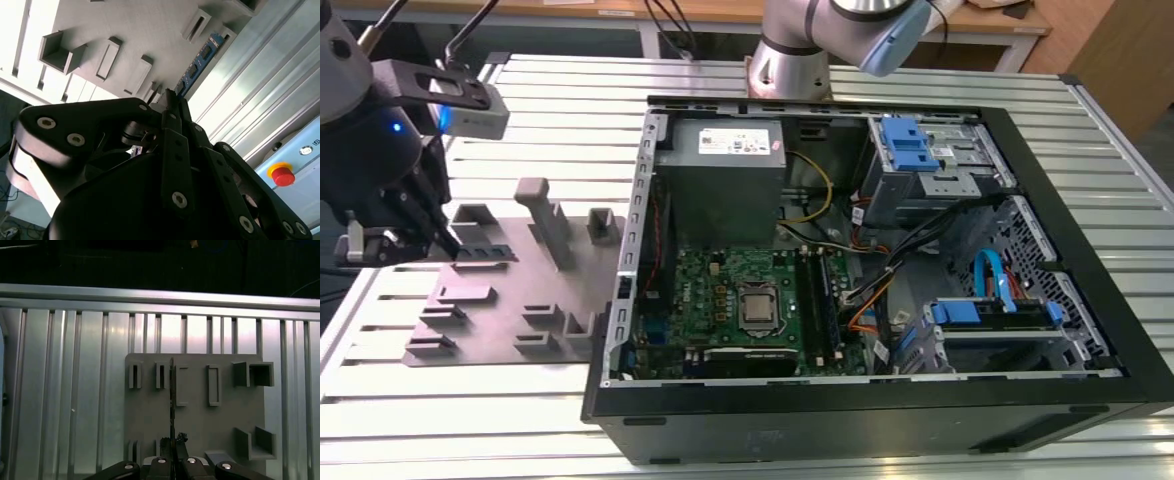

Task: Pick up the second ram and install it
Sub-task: 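Pick up the second ram and move it above second insertion slot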

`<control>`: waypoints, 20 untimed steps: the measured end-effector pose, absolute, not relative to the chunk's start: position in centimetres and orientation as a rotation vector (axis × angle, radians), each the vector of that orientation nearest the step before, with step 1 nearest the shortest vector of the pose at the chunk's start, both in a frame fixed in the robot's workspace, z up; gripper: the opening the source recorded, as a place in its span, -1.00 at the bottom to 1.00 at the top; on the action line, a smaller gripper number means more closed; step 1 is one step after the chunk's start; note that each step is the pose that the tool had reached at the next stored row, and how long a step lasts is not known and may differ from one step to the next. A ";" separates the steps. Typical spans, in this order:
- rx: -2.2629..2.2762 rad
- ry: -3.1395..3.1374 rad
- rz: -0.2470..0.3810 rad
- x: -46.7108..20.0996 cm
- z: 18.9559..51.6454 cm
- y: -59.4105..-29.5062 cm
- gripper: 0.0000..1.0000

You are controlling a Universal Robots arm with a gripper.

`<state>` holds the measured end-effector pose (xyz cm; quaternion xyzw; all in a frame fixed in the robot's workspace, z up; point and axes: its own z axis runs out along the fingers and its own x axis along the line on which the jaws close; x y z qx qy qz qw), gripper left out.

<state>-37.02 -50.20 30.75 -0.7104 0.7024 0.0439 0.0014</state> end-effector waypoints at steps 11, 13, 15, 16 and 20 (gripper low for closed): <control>-2.230 2.205 0.138 -37.0 33.2 -50.2 -0.78; -2.230 2.205 0.138 -37.0 33.7 -50.2 -0.78; -2.230 2.205 0.138 -37.0 34.4 -50.2 -0.78; -2.230 2.204 0.138 -37.0 34.8 -50.2 -0.78; -2.230 2.204 0.138 -37.0 36.5 -50.2 -0.78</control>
